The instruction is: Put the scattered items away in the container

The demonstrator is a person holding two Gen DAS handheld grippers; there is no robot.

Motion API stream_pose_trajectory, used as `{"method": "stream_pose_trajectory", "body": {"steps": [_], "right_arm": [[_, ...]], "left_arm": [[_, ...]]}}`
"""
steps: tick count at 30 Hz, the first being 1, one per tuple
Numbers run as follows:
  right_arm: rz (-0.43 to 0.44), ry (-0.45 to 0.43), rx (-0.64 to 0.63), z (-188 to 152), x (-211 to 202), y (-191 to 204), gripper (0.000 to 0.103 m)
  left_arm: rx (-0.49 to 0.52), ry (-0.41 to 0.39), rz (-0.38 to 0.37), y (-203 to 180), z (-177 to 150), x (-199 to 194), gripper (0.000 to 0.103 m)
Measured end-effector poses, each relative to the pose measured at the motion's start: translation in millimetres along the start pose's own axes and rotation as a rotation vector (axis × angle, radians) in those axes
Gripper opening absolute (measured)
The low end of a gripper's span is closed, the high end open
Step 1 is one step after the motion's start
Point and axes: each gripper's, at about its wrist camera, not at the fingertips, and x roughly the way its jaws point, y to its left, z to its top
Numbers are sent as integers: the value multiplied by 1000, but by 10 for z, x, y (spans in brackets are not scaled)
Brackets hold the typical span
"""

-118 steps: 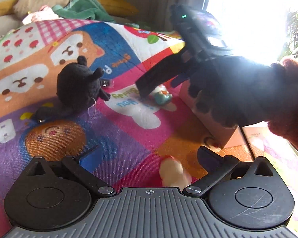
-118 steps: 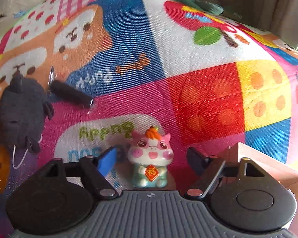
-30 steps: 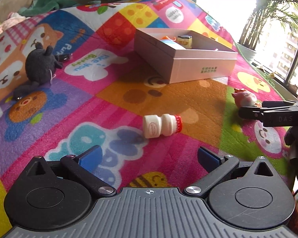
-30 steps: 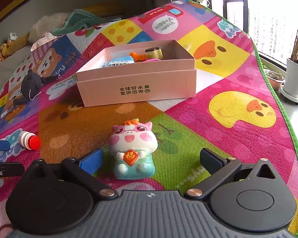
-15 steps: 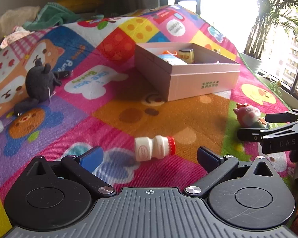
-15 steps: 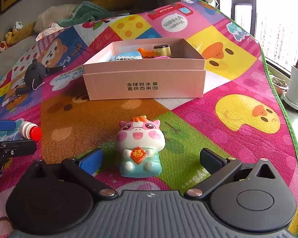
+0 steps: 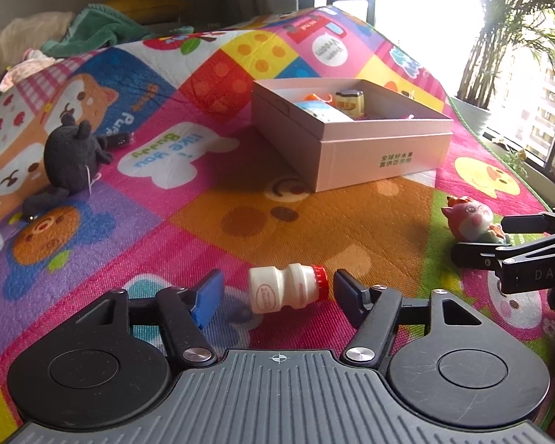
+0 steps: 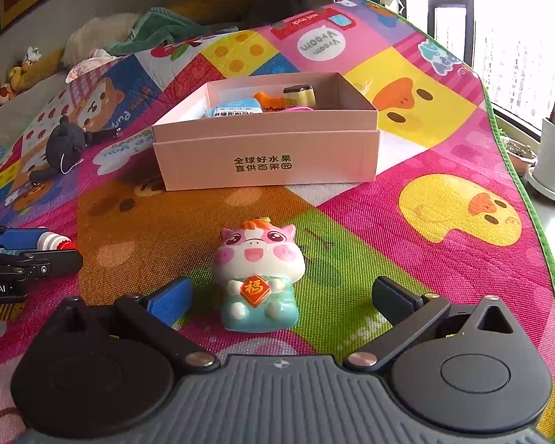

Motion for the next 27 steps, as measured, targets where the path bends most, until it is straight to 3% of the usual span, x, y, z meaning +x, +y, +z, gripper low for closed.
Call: {"method": "stream_pose_trajectory", "body": {"steps": [5, 10, 14, 16, 17, 27], "right_arm": [[-32, 33, -68, 55, 36, 128, 103], [-20, 27, -119, 85, 38, 214, 101], [-21, 19, -147, 144, 26, 252, 82], [-20, 29, -158, 173, 26, 258, 65], [-9, 43, -153, 192, 17, 249, 49], [85, -5, -119, 156, -660, 121, 49]], "left_arm": [[21, 3, -14, -15, -10, -20, 52], [37, -5, -34, -30, -25, -88, 50], [51, -16, -64, -66, -41, -153, 49], [58, -20, -73, -88, -54, -178, 49], [61, -22, -76, -99, -62, -190, 49], [131, -75, -102, -192, -25, -432, 49]]}}
